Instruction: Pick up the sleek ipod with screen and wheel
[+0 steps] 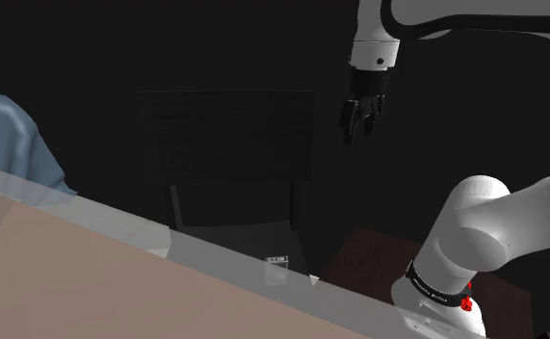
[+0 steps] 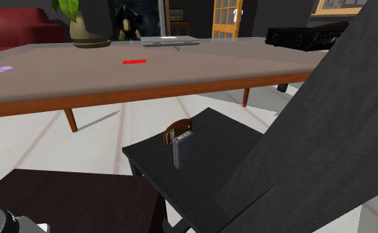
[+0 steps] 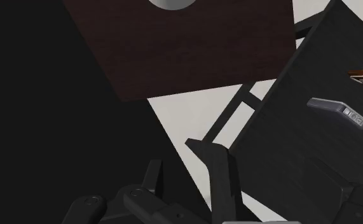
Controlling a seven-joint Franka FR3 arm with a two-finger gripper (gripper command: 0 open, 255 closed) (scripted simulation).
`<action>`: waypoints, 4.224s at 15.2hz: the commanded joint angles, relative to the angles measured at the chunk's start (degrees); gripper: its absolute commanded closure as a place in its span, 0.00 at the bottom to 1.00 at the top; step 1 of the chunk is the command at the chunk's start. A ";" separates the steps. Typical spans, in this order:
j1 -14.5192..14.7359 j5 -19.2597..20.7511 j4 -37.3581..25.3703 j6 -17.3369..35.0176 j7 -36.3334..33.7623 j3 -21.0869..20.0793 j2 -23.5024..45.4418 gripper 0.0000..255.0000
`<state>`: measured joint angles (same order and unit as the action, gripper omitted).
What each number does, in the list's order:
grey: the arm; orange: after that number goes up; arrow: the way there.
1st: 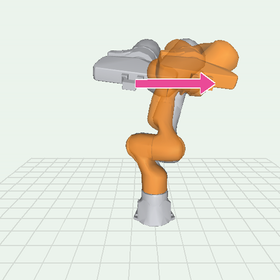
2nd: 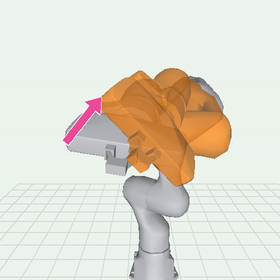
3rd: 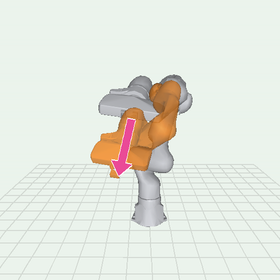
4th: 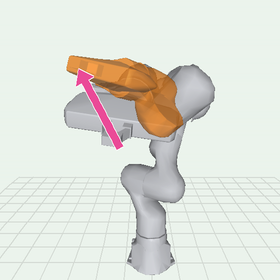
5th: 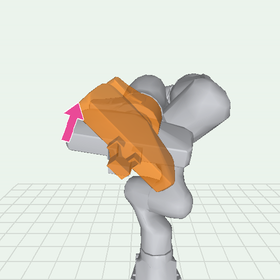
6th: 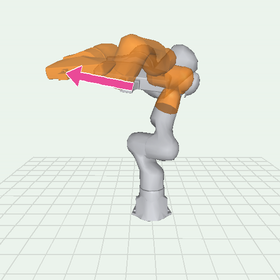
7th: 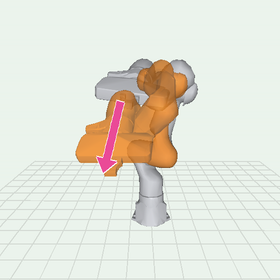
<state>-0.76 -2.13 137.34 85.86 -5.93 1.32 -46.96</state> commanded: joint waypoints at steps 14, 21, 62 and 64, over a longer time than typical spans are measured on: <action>5.27 -10.55 14.60 20.91 -15.34 -15.86 3.15 0.00; 7.17 -14.65 16.47 34.70 -23.94 -25.72 13.25 0.00; 6.00 -13.27 11.50 42.57 -34.07 -34.74 24.51 1.00; 6.10 -13.34 11.04 41.48 -33.94 -34.44 23.86 1.00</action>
<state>5.31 -15.48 148.74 127.93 -39.84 -33.20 -22.88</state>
